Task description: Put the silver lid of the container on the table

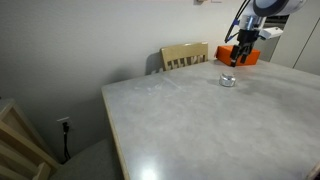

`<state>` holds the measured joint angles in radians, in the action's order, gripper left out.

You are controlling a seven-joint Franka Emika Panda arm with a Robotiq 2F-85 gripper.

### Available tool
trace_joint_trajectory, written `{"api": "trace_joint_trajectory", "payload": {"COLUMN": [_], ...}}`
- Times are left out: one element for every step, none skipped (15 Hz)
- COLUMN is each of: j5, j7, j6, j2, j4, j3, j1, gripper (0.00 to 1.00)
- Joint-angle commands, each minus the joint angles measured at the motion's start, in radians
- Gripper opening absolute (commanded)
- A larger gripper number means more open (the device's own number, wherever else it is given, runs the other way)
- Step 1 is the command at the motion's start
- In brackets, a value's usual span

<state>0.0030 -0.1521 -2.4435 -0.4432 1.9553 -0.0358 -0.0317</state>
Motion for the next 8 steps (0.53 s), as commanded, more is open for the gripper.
{"api": "trace_joint_trajectory", "payload": {"j5": [0.003, 0.006, 0.008, 0.004, -0.004, -0.006, -0.008, -0.013], "j7": [-0.015, -0.022, -0.025, -0.023, -0.012, -0.013, -0.011, -0.008], "j6": [0.037, 0.054, 0.072, 0.091, 0.11, 0.136, 0.154, 0.176], "j2": [-0.018, -0.027, -0.041, -0.058, -0.076, -0.097, -0.118, -0.144], "j4": [-0.029, -0.043, -0.062, -0.082, -0.103, -0.129, -0.152, -0.181], "j3": [-0.002, -0.004, -0.006, -0.004, 0.001, 0.001, 0.001, 0.003], "j1": [-0.005, -0.007, -0.008, -0.006, 0.0, 0.001, 0.003, 0.006], "gripper": [1.0, 1.0, 1.0, 1.0, 1.0, 1.0, 1.0, 1.0]}}
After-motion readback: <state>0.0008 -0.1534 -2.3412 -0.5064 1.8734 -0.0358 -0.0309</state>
